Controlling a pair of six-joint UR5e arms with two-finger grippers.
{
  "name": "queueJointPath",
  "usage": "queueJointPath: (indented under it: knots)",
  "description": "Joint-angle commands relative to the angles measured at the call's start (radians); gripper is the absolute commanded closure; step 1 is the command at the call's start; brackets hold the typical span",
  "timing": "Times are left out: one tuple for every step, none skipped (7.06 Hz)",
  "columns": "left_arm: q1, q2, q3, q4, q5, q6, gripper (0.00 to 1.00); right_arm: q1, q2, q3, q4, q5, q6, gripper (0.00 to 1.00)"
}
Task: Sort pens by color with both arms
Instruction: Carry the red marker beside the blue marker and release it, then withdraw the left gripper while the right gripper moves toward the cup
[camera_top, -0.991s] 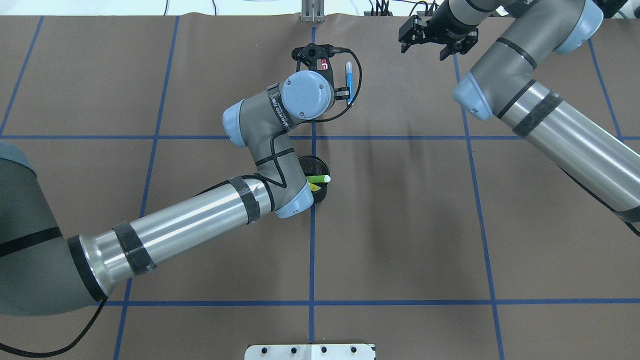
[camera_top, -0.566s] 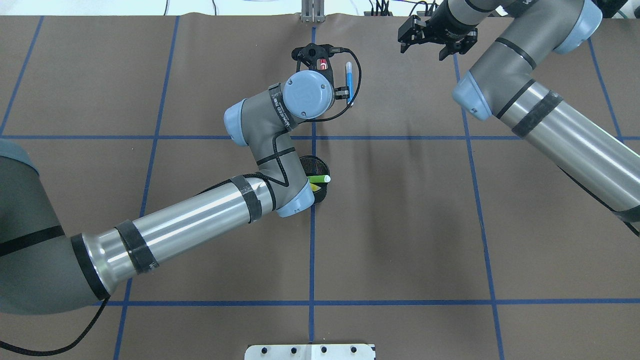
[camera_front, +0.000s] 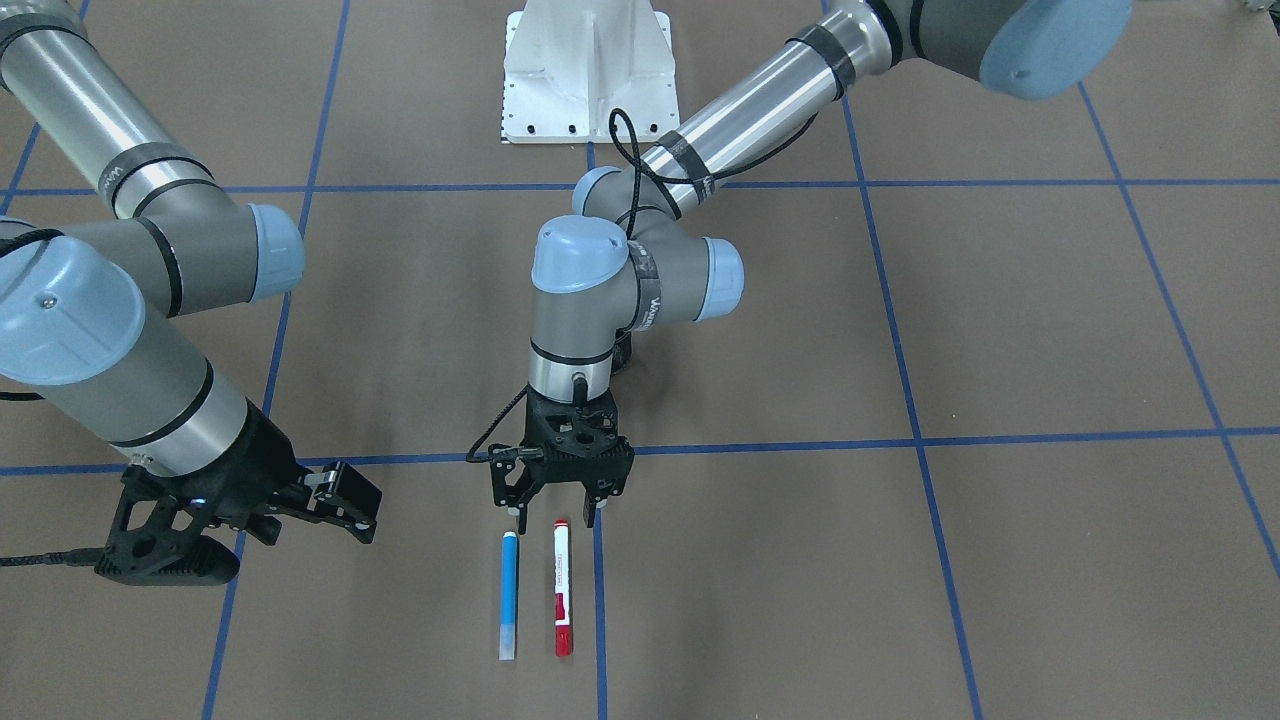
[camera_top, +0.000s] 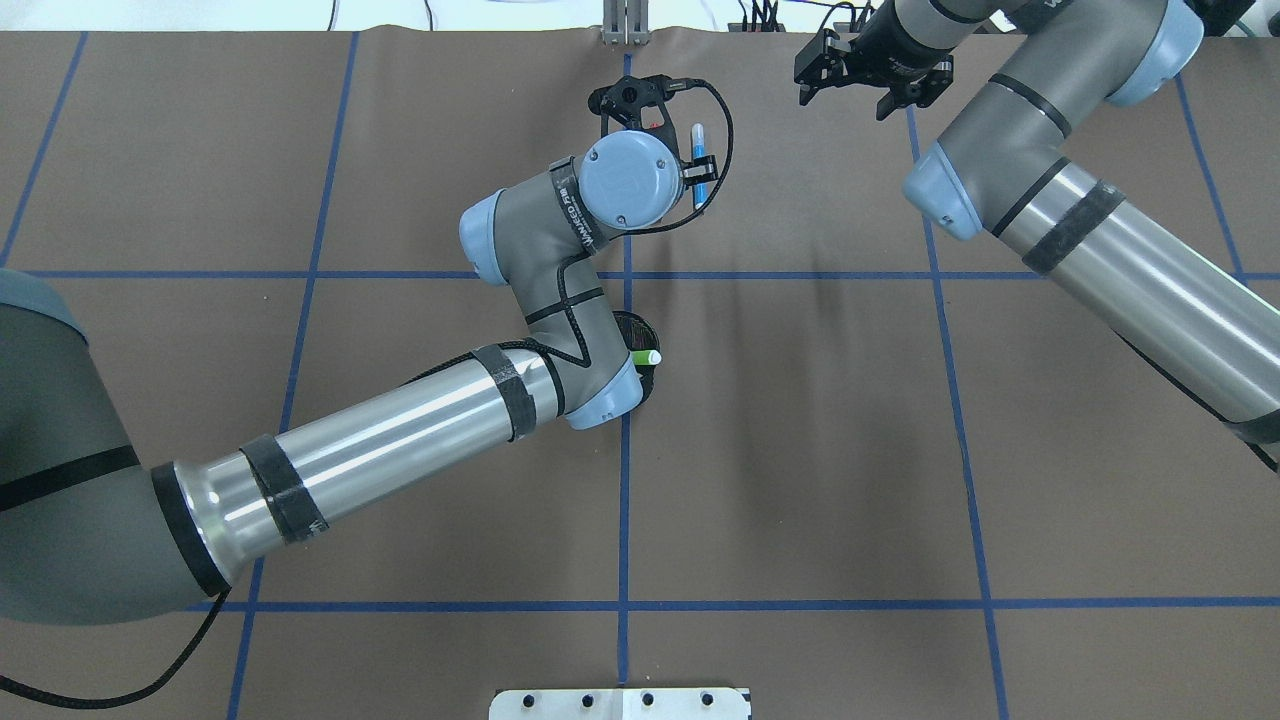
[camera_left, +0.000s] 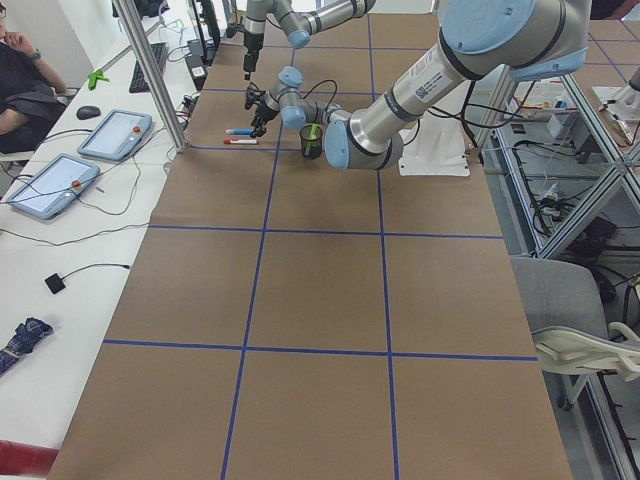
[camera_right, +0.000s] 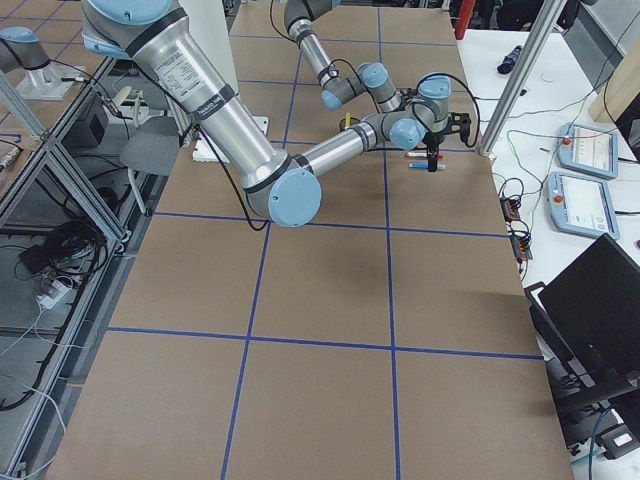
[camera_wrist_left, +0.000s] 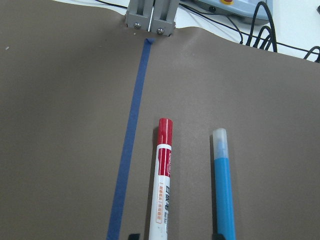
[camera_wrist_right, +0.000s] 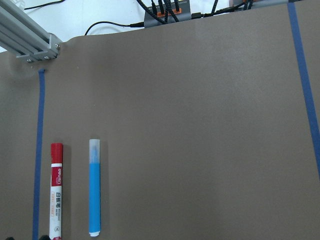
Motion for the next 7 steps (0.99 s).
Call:
queueJointPath:
  knots:
    - [-0.063,0.002,-0.025,0.006,-0.081,0.012,0.0,0.0,0.007,0.005,0.0,0.0,0.001,0.0]
    - [-0.13,0.018,-0.072,0.026,-0.188,0.067,0.0,0.0,0.021,0.012,-0.002,0.021,0.004,0.0]
    - [-0.178,0.082,-0.167,0.085,-0.275,0.1,0.0,-0.011,0.027,0.037,-0.006,0.075,0.004,0.0]
    - [-0.227,0.151,-0.251,0.13,-0.37,0.146,0.0,-0.035,0.02,0.09,-0.026,0.118,0.015,0.0]
    - [-0.265,0.197,-0.296,0.136,-0.45,0.178,0.0,-0.067,0.009,0.144,-0.072,0.115,0.016,0.0]
    - [-0.296,0.253,-0.351,0.137,-0.506,0.184,0.0,-0.109,0.026,0.214,-0.227,0.123,0.015,0.0]
    - [-0.342,0.304,-0.385,0.135,-0.602,0.192,0.0,-0.153,0.039,0.294,-0.355,0.123,0.007,0.0]
